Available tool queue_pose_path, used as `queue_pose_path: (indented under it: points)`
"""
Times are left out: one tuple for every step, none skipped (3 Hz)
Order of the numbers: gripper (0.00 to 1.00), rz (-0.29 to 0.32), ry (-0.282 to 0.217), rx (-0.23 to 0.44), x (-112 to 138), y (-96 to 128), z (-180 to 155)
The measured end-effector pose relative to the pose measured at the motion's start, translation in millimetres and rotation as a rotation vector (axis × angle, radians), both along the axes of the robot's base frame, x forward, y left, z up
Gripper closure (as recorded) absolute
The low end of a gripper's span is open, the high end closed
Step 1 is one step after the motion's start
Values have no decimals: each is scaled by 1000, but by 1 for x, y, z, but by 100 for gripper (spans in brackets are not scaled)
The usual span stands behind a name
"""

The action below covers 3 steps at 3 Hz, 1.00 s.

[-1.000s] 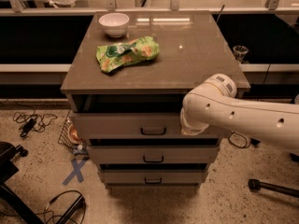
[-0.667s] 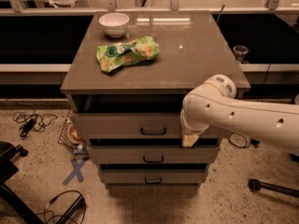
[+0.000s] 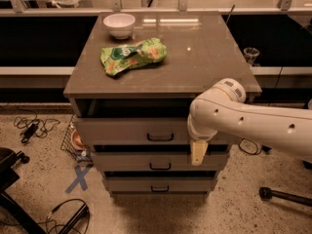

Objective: Open top drawer

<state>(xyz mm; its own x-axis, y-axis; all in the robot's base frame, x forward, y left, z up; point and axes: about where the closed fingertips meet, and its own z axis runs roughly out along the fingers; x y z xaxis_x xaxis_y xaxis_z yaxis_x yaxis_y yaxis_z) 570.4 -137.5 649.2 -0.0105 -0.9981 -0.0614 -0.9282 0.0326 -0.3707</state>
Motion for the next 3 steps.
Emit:
queue_pose_path:
  points:
    - [15,1,1,-1,0,0,0]
    - [38,-1,19,-7,-5,0,-3]
    - [69,-25,61,-32,-28,-6,-2]
